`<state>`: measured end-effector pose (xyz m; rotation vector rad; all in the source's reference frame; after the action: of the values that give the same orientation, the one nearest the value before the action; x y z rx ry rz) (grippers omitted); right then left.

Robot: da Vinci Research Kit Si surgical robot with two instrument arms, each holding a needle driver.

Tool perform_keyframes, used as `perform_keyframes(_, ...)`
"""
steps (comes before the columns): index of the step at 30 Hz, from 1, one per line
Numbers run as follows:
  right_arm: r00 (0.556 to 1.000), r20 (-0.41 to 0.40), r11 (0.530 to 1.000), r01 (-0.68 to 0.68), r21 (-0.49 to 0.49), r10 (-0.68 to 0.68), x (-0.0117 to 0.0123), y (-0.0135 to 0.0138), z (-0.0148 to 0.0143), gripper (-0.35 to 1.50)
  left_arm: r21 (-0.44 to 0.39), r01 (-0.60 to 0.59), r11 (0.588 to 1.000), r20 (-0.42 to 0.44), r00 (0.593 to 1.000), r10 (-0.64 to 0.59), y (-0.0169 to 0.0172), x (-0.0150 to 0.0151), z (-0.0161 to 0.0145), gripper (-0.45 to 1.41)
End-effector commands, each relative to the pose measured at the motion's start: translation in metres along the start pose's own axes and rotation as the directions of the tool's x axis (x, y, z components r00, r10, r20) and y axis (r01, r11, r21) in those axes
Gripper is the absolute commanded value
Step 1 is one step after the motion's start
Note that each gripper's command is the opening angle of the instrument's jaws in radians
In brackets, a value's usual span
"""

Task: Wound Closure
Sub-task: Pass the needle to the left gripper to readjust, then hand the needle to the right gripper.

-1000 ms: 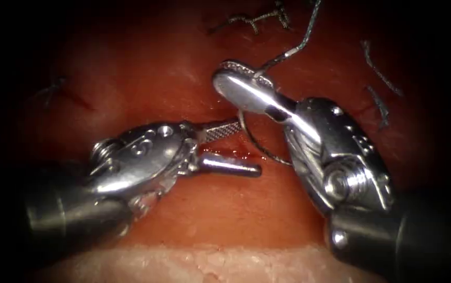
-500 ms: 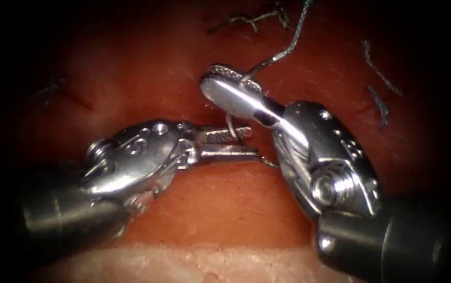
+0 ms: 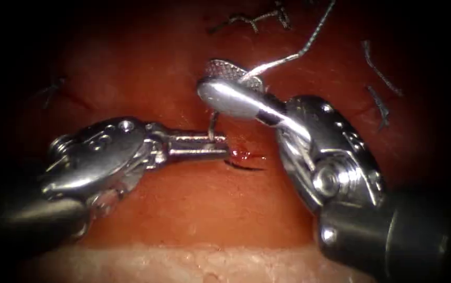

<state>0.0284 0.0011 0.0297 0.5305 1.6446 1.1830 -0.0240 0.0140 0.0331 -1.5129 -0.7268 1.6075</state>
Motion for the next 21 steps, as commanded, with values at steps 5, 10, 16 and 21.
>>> perform_keyframes(5, 0.999, 0.043, 1.000, 0.027, 0.003, -0.027, -0.0005, 0.0004, 0.0004, 0.96, -0.032, 0.028, 0.999, 0.014, 1.000, -0.028, -0.0006, 0.0003, -0.0007, -0.45)
perform_keyframes(10, 0.987, 0.128, 0.995, 0.086, 0.054, -0.092, -0.0011, 0.0006, -0.0003, 1.04, -0.076, 0.079, 0.994, 0.039, 0.996, -0.076, -0.0009, 0.0007, -0.0018, -0.45)
perform_keyframes(16, 0.974, 0.157, 0.981, 0.145, 0.131, -0.165, -0.0017, 0.0011, -0.0003, 1.06, -0.147, 0.188, 0.971, 0.099, 0.980, -0.175, -0.0011, 0.0009, -0.0023, -0.45)
perform_keyframes(21, 0.961, 0.135, 0.959, 0.214, 0.184, -0.240, -0.0010, 0.0014, -0.0002, 1.06, -0.228, 0.337, 0.914, 0.167, 0.938, -0.305, -0.0010, 0.0009, -0.0026, -0.45)
